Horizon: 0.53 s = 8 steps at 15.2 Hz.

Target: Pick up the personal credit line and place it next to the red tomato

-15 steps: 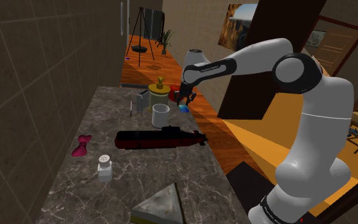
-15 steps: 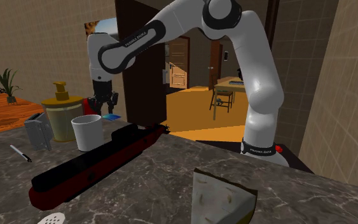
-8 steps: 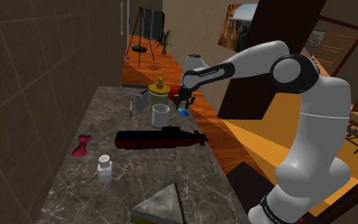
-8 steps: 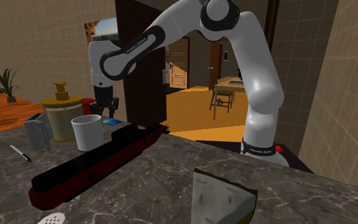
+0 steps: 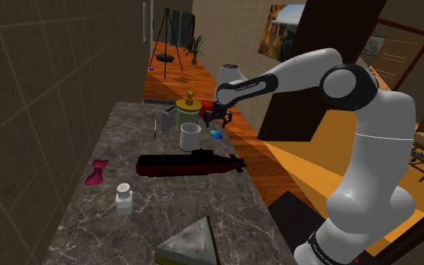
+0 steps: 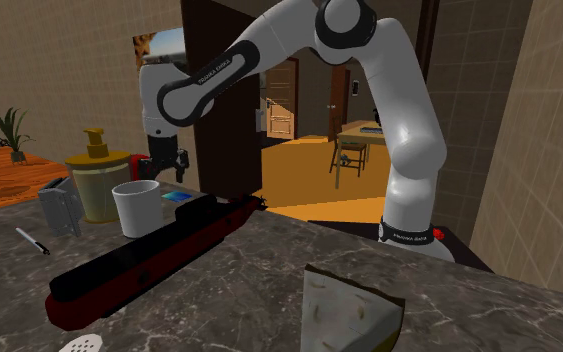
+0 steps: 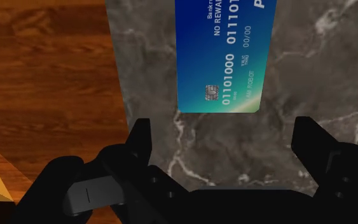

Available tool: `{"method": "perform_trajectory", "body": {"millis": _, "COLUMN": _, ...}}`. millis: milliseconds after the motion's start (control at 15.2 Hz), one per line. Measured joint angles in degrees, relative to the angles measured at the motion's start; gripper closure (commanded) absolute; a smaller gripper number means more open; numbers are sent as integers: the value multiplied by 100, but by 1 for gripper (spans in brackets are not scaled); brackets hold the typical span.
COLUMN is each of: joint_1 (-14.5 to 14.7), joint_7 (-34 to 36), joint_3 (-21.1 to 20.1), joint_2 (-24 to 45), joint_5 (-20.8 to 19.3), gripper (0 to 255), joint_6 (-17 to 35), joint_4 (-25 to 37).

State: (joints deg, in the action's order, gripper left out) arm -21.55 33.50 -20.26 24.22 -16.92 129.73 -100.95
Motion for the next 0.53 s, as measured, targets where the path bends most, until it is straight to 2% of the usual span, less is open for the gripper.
{"method": "perform_trajectory", "body": {"millis": 198, "joint_1": -12, "joint_7": -19, "joint_3": -16, "joint_2": -64, "joint_5": 30, "gripper": 0, "joint_6": -53, "joint_4": -8}}
{"method": "perform_trajectory", "body": {"millis": 528, "joint_1": -53, "joint_7": -131, "joint_3": -109, "joint_2": -405, "joint_5": 212, "gripper": 0, "joint_6": -500, "joint_4": 130}}
